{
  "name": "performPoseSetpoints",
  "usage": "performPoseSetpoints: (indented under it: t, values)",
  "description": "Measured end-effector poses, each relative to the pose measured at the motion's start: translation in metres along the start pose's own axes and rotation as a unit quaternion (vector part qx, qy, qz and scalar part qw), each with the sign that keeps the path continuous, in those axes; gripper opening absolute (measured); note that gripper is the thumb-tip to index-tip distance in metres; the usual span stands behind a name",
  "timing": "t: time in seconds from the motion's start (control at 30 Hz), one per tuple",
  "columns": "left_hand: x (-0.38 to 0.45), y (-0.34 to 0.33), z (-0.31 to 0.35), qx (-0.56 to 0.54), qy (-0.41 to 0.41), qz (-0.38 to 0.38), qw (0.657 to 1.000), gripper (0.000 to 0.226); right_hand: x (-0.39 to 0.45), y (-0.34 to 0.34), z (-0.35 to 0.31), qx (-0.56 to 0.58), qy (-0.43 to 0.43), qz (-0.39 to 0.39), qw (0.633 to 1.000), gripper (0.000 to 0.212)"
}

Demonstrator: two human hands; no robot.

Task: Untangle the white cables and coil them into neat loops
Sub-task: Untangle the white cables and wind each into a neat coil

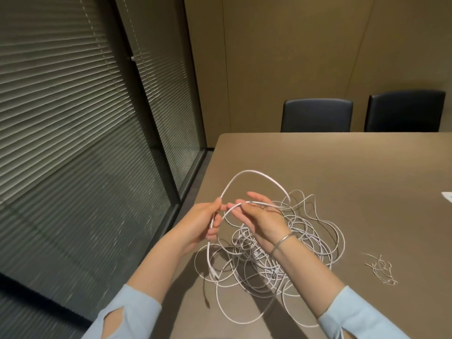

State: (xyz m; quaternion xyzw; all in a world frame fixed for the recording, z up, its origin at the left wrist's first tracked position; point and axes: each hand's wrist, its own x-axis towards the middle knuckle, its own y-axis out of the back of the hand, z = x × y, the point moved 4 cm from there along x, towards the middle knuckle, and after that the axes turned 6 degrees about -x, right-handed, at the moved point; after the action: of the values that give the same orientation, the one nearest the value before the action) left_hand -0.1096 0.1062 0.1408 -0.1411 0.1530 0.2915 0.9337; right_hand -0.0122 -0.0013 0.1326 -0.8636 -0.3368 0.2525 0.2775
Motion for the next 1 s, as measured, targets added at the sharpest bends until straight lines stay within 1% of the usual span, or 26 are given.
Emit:
performPoseSetpoints:
  t: [0.03, 0.1, 0.13, 0.2, 0.27, 0.33, 0.43, 0.5, 0.57, 0.6, 0.67, 0.7, 0.73, 0.77, 0.8, 0.87, 0.93, 1.0]
  values:
    - [0.000, 0.000, -0.002, -0.005, 0.013, -0.009, 1.000, 0.038, 0.000, 0.001, 0.001, 0.033, -0.009, 0.001, 0.999, 0.036]
    - [0.003, 0.002, -0.005, 0.009, 0.036, -0.039, 0.999, 0.031, 0.006, 0.001, 0.003, 0.075, -0.025, -0.001, 0.997, 0.024]
    - [0.004, 0.004, -0.006, 0.025, 0.045, -0.053, 0.997, 0.029, 0.008, 0.001, 0.003, 0.076, -0.031, -0.005, 0.997, 0.019]
    - [0.009, 0.009, -0.005, 0.059, 0.062, -0.077, 0.993, 0.028, 0.014, 0.001, 0.005, 0.060, -0.039, -0.004, 0.997, 0.014]
    - [0.017, 0.014, -0.005, 0.103, 0.068, -0.108, 0.987, 0.020, 0.019, 0.001, 0.007, 0.054, -0.042, -0.007, 0.998, 0.011]
    - [0.025, 0.017, -0.004, 0.146, 0.062, -0.125, 0.979, 0.012, 0.022, -0.002, 0.008, 0.052, -0.033, -0.014, 0.998, 0.010]
    - [0.043, 0.027, -0.002, 0.156, 0.046, -0.127, 0.978, 0.016, 0.033, -0.001, 0.016, 0.052, -0.018, -0.013, 0.998, 0.014]
    - [0.054, 0.038, -0.001, 0.146, 0.030, -0.121, 0.981, 0.020, 0.040, 0.002, 0.027, 0.054, -0.029, -0.012, 0.998, 0.016]
    - [0.062, 0.050, 0.000, 0.138, 0.020, -0.116, 0.983, 0.023, 0.046, 0.011, 0.038, 0.081, -0.046, 0.027, 0.995, 0.019]
    - [0.068, 0.056, 0.000, 0.136, 0.021, -0.123, 0.983, 0.023, 0.049, 0.017, 0.045, 0.113, -0.049, 0.059, 0.991, 0.019]
    - [0.076, 0.063, -0.001, 0.140, 0.030, -0.142, 0.979, 0.023, 0.050, 0.030, 0.053, 0.194, -0.050, 0.125, 0.972, 0.023]
    - [0.080, 0.065, -0.002, 0.145, 0.037, -0.152, 0.977, 0.022, 0.048, 0.035, 0.057, 0.222, -0.043, 0.147, 0.963, 0.029]
    - [0.083, 0.066, -0.003, 0.151, 0.042, -0.158, 0.975, 0.022, 0.047, 0.041, 0.060, 0.225, -0.036, 0.163, 0.960, 0.036]
    - [0.086, 0.066, -0.004, 0.154, 0.046, -0.161, 0.974, 0.022, 0.045, 0.043, 0.060, 0.207, -0.029, 0.174, 0.962, 0.038]
    - [0.089, 0.065, -0.007, 0.151, 0.051, -0.165, 0.973, 0.021, 0.043, 0.046, 0.063, 0.175, -0.019, 0.188, 0.966, 0.033]
    - [0.091, 0.063, -0.011, 0.097, 0.062, -0.158, 0.981, 0.018, 0.041, 0.049, 0.067, 0.099, -0.004, 0.206, 0.974, 0.018]
    - [0.092, 0.060, -0.018, -0.014, 0.082, -0.139, 0.987, 0.019, 0.036, 0.048, 0.071, 0.018, 0.001, 0.199, 0.980, 0.018]
    - [0.091, 0.055, -0.024, -0.123, 0.108, -0.113, 0.980, 0.021, 0.030, 0.043, 0.078, -0.032, 0.007, 0.178, 0.984, 0.019]
